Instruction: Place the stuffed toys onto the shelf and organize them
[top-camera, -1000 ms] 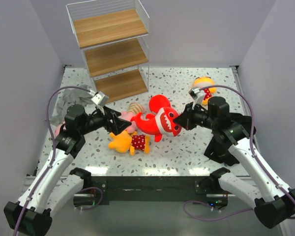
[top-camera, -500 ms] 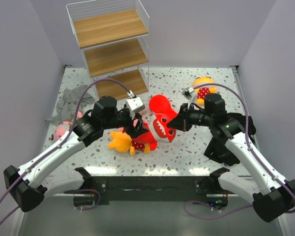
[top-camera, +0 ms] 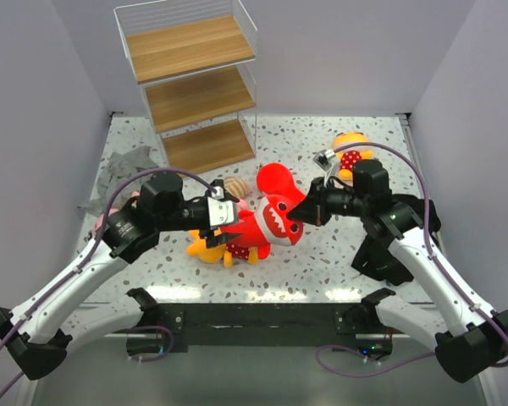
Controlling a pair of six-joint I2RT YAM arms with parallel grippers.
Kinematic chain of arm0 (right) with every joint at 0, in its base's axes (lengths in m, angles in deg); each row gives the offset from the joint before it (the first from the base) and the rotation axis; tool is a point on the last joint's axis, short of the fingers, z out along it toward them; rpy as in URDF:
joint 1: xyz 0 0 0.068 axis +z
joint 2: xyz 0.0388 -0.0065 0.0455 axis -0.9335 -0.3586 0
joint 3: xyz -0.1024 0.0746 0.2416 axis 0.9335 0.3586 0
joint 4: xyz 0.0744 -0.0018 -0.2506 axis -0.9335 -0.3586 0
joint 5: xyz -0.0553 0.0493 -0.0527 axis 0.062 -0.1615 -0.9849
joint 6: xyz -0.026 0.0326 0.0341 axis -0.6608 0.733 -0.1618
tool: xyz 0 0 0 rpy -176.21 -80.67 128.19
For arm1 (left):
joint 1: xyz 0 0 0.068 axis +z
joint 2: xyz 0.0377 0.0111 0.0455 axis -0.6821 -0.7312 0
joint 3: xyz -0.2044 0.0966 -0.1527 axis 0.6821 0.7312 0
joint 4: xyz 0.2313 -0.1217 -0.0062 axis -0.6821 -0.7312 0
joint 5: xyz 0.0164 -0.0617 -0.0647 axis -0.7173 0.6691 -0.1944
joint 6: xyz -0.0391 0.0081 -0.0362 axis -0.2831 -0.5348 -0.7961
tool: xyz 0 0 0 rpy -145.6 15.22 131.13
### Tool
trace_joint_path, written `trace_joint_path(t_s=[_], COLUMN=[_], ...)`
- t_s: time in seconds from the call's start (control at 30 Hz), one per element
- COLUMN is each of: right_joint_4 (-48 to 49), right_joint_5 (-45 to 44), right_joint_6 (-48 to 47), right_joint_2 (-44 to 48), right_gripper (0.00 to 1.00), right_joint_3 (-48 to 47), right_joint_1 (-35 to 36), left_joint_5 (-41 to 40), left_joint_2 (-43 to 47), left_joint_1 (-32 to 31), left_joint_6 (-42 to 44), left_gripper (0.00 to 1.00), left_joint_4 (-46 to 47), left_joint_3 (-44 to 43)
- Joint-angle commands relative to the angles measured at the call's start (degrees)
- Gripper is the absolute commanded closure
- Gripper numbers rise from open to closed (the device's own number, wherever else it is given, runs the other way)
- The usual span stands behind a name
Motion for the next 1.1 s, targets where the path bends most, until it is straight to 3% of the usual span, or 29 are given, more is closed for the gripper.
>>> trace_joint_path(t_s=[0.0,0.3,0.43,0.7,0.77,0.8,0.9,0.93,0.97,1.07], right_joint_4=[1.0,0.8,1.7,2.8,3.0,3.2,3.9,3.9,3.9,2.4], right_joint_5=[1.7,0.3,0.4,0.9,0.7,0.6,0.6,0.5,0.1,-3.1], right_joint_6=[0.8,0.9,2.3,3.4,3.3,3.7,4.3,4.8,5.0,5.8], right_joint_2=[0.8,1.4,2.1,2.1,2.1,2.1,1.9,1.8,1.8,2.7], right_gripper=[1.00,1.00,1.00,1.00,1.00,1.00,1.00,0.98,0.83,0.58], right_joint_3=[-2.7,-3.6,-2.9,-2.6,-2.6,-2.4,-2.0,-2.0,-2.2,-3.4], right_joint_1=[-0.1,-0.1,-0.2,-0.1,-0.1,-0.1,-0.1,-0.1,-0.1,-0.1], left_joint_5=[2.4,2.9,3.2,2.8,4.3,4.5,3.4,2.9,0.4,-2.1], left_joint_2=[-1.4,-3.0,-3.4,-2.5,-4.0,-4.3,-4.8,-4.0,-3.4,-0.6], left_joint_1=[-0.3,-0.6,-0.8,-1.3,-1.4,-1.3,-1.3,-1.3,-1.3,-1.4], left_joint_6=[4.7,3.9,4.6,6.1,6.4,6.6,6.1,5.5,3.2,-1.0], left_gripper=[0.18,0.25,0.36,0.45,0.58,0.76,1.00,1.00,1.00,1.00], left_joint_4=[-4.1,-1.8,-0.8,4.6,4.8,4.5,4.1,4.4,6.3,10.3], left_joint_3=[-0.6,1.6,2.9,6.2,6.0,5.6,4.0,3.6,3.1,2.9])
